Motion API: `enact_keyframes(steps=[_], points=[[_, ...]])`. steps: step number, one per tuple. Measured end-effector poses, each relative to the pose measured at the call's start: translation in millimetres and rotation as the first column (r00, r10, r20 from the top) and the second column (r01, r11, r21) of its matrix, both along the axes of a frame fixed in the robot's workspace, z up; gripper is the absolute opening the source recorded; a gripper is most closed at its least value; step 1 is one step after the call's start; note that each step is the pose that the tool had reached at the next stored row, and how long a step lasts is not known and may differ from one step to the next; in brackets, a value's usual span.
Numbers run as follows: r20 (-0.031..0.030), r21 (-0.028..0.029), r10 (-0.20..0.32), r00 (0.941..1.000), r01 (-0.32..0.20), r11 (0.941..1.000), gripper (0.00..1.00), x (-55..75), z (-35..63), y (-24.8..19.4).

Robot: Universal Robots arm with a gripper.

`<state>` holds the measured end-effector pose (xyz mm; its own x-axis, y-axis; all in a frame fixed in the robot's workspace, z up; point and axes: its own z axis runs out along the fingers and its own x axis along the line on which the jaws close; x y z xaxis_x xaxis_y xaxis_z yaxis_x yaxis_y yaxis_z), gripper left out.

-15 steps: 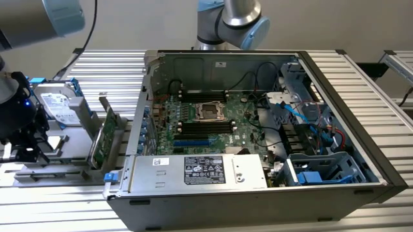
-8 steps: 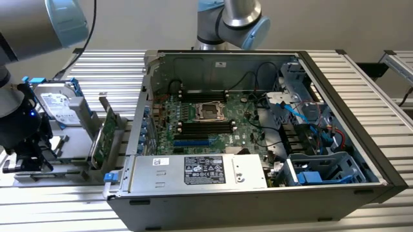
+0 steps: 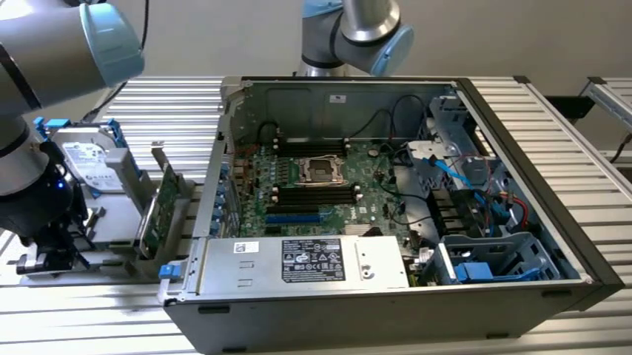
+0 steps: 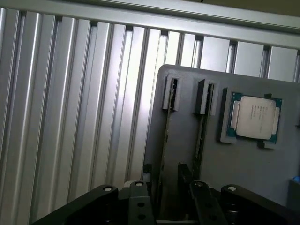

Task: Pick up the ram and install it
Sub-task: 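Pick up the ram and move it above insertion slot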

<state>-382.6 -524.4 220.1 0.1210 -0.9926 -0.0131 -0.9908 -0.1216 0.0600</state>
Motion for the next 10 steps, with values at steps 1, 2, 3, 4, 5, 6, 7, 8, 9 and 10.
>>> enact_keyframes(steps=[1,2,3,4,5,6,7,8,9,10], points=[[-0.0001,-0.0001,0.000,1.0000,0.000,1.0000,0.36,0.0,-1.8,0.0],[0.0000,0.0000,0.000,1.0000,0.000,1.0000,0.36,-0.1,-3.6,-0.1],[-0.0001,0.0000,0.000,1.0000,0.000,1.0000,0.36,-0.6,-5.3,-0.2],[-0.0001,-0.0001,0.000,1.0000,0.000,1.0000,0.36,-1.8,-7.0,-0.5],[0.0004,-0.0001,0.000,1.0000,0.000,1.0000,0.36,-3.6,-8.4,-0.9],[0.0010,-0.0001,0.000,1.0000,0.000,1.0000,0.36,-5.2,-9.8,-1.3],[0.0009,-0.0002,0.000,1.0000,0.000,1.0000,0.36,-5.9,-11.6,-2.0],[0.0011,0.0000,0.000,1.0000,0.000,1.0000,0.36,-5.9,-13.6,-2.6],[0.0013,0.0001,0.000,1.0000,0.000,1.0000,0.36,-6.0,-15.5,-2.9],[0.0012,-0.0001,0.000,1.0000,0.000,1.0000,0.36,-6.0,-17.2,-2.9]])
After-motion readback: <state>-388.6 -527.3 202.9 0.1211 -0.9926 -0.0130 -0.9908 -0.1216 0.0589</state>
